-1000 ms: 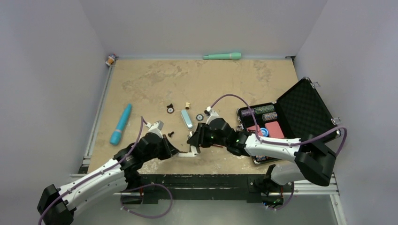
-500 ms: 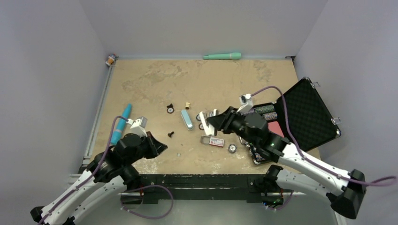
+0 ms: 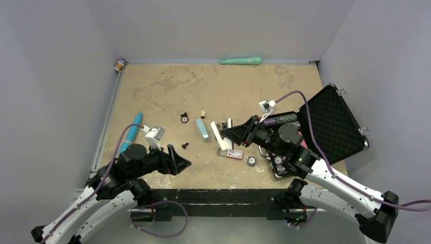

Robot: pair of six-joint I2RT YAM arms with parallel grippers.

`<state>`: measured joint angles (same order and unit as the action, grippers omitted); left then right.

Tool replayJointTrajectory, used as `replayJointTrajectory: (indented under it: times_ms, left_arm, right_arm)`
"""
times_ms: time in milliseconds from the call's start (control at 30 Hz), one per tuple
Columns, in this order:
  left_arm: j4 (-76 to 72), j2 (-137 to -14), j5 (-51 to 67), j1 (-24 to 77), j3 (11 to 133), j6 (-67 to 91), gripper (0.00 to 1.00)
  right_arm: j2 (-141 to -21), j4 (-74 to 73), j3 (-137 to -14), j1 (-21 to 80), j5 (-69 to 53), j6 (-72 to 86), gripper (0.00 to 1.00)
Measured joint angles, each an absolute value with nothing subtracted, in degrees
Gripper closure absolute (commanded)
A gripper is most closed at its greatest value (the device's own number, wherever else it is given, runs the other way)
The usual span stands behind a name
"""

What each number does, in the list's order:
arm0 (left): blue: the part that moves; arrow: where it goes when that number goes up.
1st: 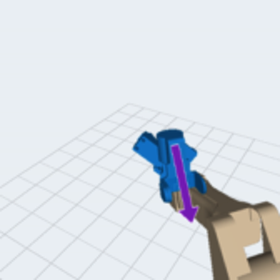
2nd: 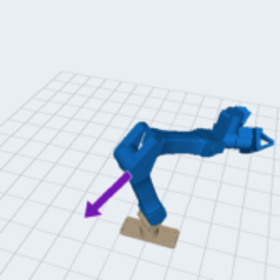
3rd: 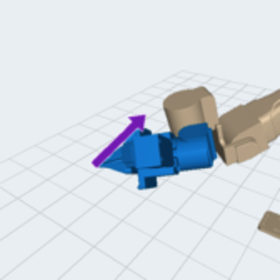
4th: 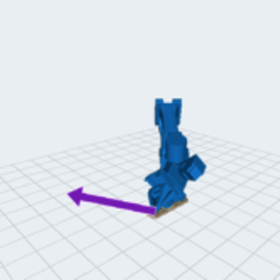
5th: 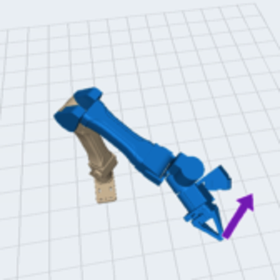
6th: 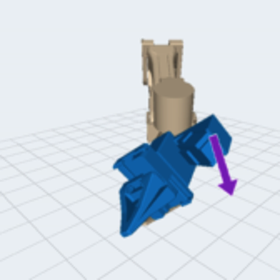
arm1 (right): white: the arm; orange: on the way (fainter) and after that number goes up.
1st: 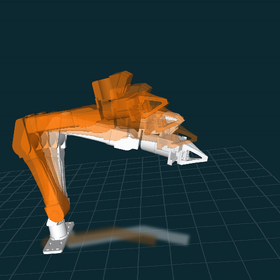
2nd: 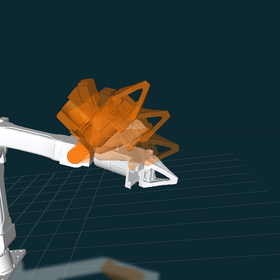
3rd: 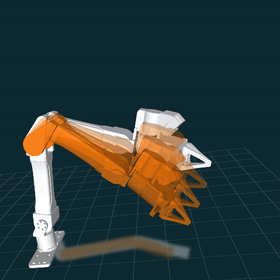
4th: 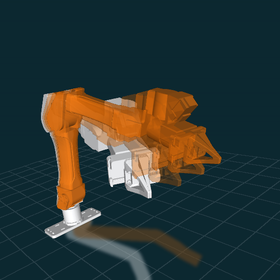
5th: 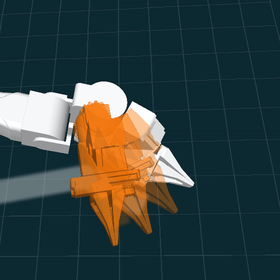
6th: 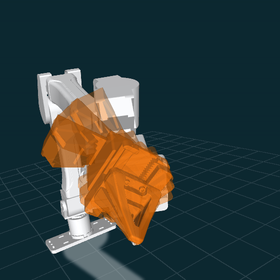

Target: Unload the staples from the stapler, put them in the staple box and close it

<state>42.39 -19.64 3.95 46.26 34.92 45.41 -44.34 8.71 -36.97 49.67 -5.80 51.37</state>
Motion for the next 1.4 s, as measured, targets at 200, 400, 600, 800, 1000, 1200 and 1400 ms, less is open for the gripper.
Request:
replayJointTrajectory:
  times_ms: [200, 400, 600, 800, 1000, 1200, 1400]
  left_arm:
    - [41.65, -14.15, 5.98, 46.26, 35.81, 42.17, 0.14]
    - [40.99, -10.11, 10.17, 46.26, 39.75, 38.96, 0.12]
    - [36.01, -10.22, 17.43, 46.26, 46.15, 35.94, 0.09]
    - [30.17, -10.11, 21.41, 46.26, 48.21, 34.24, 0.10]
    - [26.33, -10.37, 20.40, 46.26, 48.10, 33.34, 0.13]
    - [23.79, -13.02, 15.14, 46.26, 47.66, 34.33, 0.14]
    - [16.64, -16.21, 14.85, 46.26, 44.62, 37.28, 0.13]
  right_arm:
    - [-47.44, 26.35, -32.99, 48.18, -17.10, 54.83, 1.00]
    - [-57.49, 47.40, -30.72, 47.88, -26.85, 62.96, 1.00]
    - [-70.32, 73.41, -32.88, 47.99, -35.66, 76.25, 1.00]
    - [-82.28, 83.15, -40.14, 48.95, -37.15, 88.25, 1.00]
    - [-86.41, 84.07, -45.36, 51.40, -36.58, 92.27, 1.00]
    - [-86.39, 86.41, -47.03, 52.18, -35.35, 92.58, 1.00]
    - [-86.41, 86.43, -47.03, 52.71, -33.89, 92.29, 1.00]
